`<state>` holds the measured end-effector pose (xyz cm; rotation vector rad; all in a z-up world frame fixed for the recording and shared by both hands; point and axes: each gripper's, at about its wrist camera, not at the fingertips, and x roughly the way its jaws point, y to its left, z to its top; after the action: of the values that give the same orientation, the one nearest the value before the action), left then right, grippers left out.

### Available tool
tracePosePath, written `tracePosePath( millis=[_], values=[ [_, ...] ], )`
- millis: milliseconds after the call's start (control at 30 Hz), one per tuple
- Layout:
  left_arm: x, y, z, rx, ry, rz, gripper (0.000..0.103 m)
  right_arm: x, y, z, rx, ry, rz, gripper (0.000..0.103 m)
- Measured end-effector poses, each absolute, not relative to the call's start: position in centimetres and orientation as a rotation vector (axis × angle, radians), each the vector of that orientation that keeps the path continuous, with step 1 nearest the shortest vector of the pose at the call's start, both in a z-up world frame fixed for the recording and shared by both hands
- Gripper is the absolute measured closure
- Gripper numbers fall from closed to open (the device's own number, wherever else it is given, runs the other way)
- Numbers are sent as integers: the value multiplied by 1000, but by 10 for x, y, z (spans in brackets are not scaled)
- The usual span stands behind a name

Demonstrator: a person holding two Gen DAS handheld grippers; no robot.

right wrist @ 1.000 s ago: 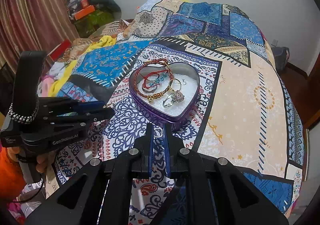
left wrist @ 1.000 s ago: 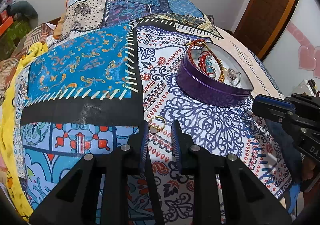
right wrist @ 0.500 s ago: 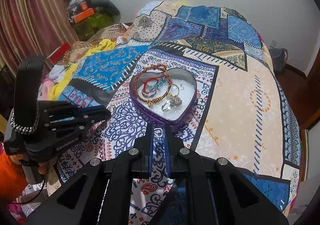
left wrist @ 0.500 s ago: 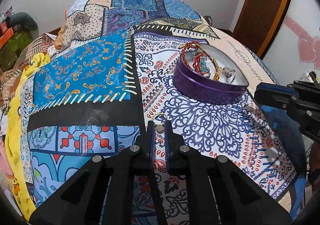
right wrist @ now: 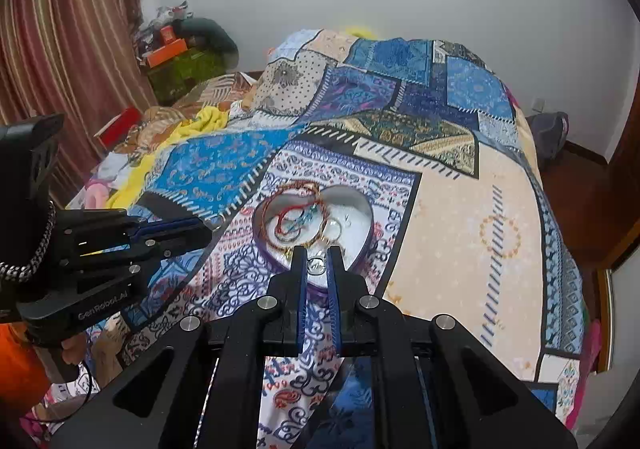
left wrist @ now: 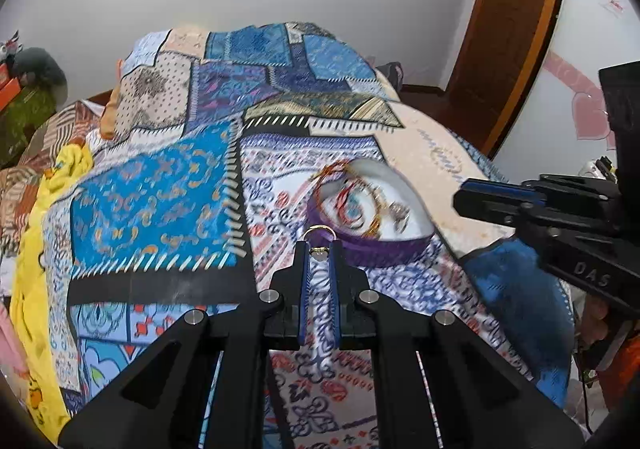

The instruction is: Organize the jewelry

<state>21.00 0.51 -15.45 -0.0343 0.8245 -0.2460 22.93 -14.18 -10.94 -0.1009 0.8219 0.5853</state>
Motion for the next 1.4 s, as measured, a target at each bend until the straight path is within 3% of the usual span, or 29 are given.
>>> tracePosePath(
  millis=[1133,1400],
  values=[
    [253,-24,-172,-45,897,-354,95,278,-135,-138,-64,917,586,94],
    [246,-17,-162,-52,889,-321,94,269,-137,-127,-88,893,568,86]
  ],
)
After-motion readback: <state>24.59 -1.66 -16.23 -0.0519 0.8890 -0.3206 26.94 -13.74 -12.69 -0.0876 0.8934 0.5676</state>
